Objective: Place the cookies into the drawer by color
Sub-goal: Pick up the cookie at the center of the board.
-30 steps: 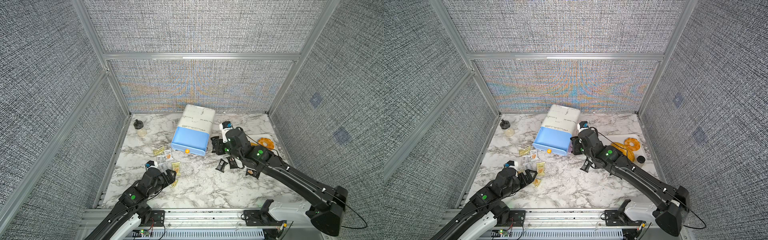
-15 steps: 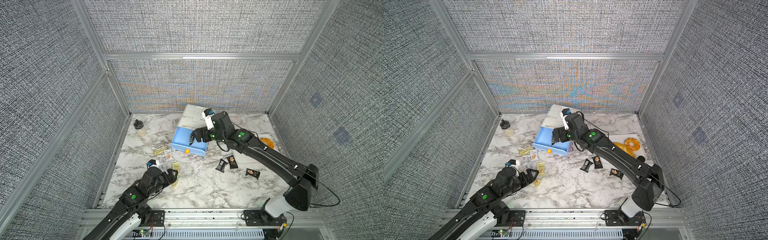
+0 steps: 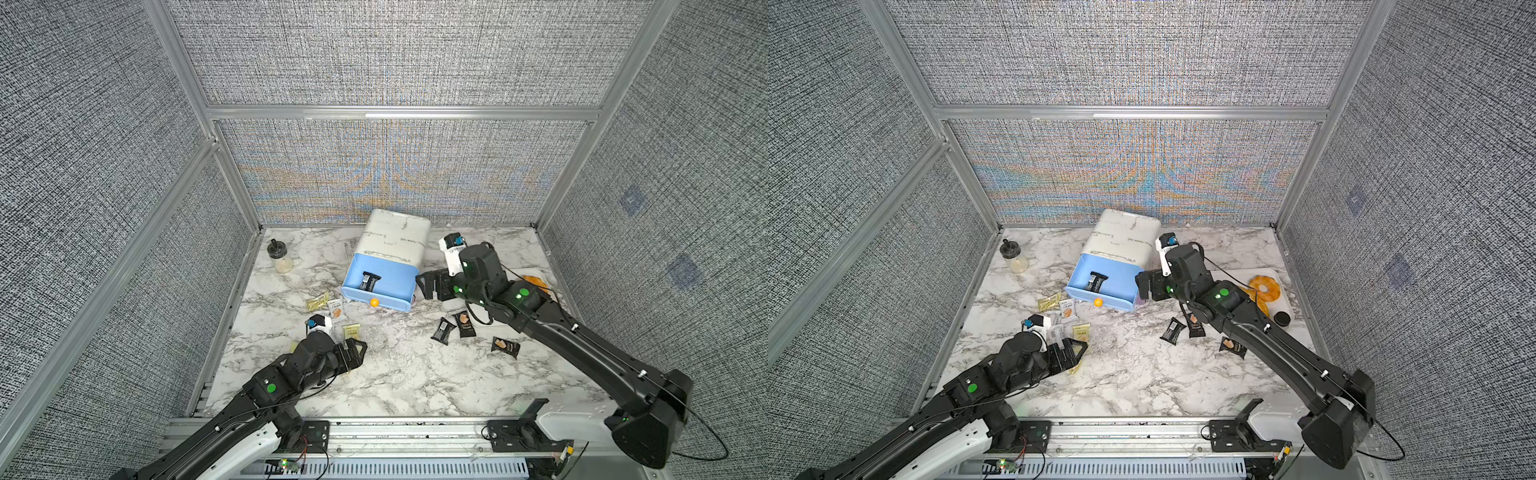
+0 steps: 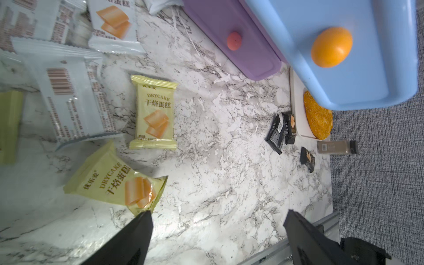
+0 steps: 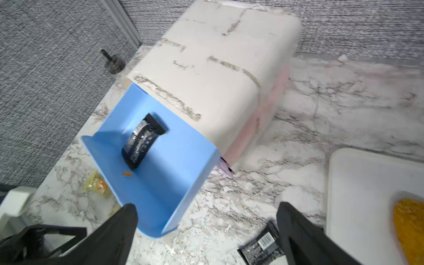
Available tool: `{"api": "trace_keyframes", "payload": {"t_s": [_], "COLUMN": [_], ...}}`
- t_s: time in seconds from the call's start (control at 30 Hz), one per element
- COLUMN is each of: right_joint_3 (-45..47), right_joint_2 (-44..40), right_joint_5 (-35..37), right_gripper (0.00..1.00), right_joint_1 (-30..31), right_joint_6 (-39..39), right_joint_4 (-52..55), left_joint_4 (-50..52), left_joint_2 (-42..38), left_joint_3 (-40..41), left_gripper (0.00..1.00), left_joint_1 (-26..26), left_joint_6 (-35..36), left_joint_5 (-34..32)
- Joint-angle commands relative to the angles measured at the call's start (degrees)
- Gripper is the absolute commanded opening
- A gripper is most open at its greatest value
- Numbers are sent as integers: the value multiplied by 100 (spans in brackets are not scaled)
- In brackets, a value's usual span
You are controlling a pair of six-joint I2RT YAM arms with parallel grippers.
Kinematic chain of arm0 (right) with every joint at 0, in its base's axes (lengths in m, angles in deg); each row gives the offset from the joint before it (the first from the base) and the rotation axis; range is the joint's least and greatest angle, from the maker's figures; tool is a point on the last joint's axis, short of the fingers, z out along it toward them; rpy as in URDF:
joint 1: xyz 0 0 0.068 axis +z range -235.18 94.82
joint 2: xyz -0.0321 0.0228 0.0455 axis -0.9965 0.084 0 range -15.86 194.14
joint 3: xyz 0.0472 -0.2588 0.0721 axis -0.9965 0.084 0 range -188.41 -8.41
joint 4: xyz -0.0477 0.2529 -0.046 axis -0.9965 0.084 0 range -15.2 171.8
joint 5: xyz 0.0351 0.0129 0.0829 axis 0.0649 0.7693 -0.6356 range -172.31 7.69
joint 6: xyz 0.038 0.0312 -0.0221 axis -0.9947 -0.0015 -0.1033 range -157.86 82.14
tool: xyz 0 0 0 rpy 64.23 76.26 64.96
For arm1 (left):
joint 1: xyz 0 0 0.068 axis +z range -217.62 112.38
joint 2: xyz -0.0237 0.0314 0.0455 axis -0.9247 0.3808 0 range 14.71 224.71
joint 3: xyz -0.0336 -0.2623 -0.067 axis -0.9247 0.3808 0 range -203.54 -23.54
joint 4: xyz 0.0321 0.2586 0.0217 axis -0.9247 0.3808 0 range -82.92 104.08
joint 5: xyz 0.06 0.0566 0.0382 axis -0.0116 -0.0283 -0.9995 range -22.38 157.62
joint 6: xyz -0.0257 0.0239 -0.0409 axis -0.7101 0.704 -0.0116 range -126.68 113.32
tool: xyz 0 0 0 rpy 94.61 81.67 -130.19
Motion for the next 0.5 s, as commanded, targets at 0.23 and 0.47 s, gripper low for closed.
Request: {"api": "trace_keyframes", "payload": {"t_s": [0.23,0.47], "right_joint_3": [1890,2454], "right_joint_2": [-1130,-1915], "right_joint_5": [513,1110], "right_gripper": [99,99], "right_joint_1": [-704,-917], "right_joint_6": [-686,-824], "right_joint_4": [-387,-281], "left_joint_4": [-247,-334], "left_joint_2": [1394,3579], "left_joint_3": [-823,-2208], "left_gripper": [95,99], "left_joint_1": [-1950,-2528], "left_joint_6": [-120,399], "left_joint_5": [-1760,-1871]}}
